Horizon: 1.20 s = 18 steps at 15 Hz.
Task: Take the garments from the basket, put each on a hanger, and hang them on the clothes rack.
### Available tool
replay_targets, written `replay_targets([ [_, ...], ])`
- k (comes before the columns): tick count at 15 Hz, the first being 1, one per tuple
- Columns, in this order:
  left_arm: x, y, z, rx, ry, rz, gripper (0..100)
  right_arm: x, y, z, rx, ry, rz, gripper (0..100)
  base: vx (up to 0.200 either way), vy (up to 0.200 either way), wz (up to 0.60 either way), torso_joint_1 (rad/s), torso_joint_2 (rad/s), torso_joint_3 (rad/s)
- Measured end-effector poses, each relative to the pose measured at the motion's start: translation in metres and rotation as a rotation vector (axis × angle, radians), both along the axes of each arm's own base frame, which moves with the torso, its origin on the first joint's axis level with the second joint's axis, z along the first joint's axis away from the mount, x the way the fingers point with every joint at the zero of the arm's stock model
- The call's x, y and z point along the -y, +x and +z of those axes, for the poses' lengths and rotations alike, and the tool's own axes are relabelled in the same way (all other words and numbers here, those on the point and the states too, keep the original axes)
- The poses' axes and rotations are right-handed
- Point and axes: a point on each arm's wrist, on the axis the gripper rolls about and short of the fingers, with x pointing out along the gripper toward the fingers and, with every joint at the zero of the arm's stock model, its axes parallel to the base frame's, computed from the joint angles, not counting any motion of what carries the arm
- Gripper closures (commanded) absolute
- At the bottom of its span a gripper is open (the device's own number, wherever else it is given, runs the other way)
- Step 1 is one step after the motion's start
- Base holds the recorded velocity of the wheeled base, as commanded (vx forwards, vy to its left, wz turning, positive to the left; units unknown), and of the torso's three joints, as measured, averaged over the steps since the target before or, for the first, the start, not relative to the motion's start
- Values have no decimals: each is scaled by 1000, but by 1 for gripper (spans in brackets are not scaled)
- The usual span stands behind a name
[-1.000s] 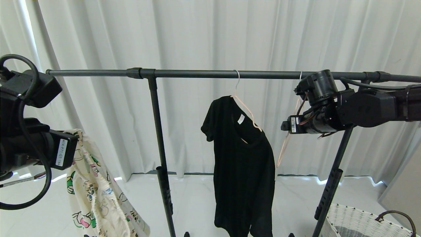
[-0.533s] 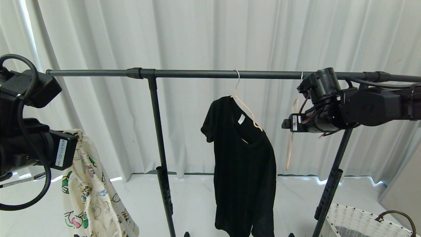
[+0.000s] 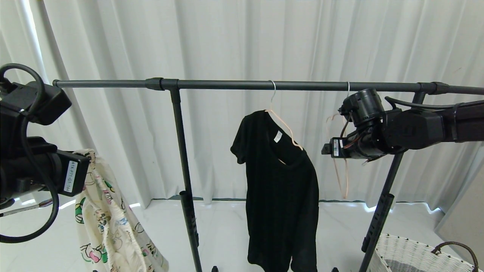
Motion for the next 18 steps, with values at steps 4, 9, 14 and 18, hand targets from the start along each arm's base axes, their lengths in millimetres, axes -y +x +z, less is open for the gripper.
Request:
replay_targets([
  [4, 0, 0, -2, -6, 1, 0, 100, 4, 4, -4, -14, 8, 0, 100, 0, 0, 0, 0, 0, 0],
  [9, 0, 1, -2, -9, 3, 0, 100, 8, 5, -2, -12, 14, -6, 100, 0, 0, 0, 0, 0, 0],
  [14, 0, 0, -1, -5, 2, -1, 100, 8, -6, 17, 60, 42, 6, 100, 0, 0, 0, 0, 0, 0],
  [18, 1, -4, 1, 9, -1, -14, 100, 8, -25, 21, 120, 39, 50, 100, 0, 0, 0, 0, 0, 0],
])
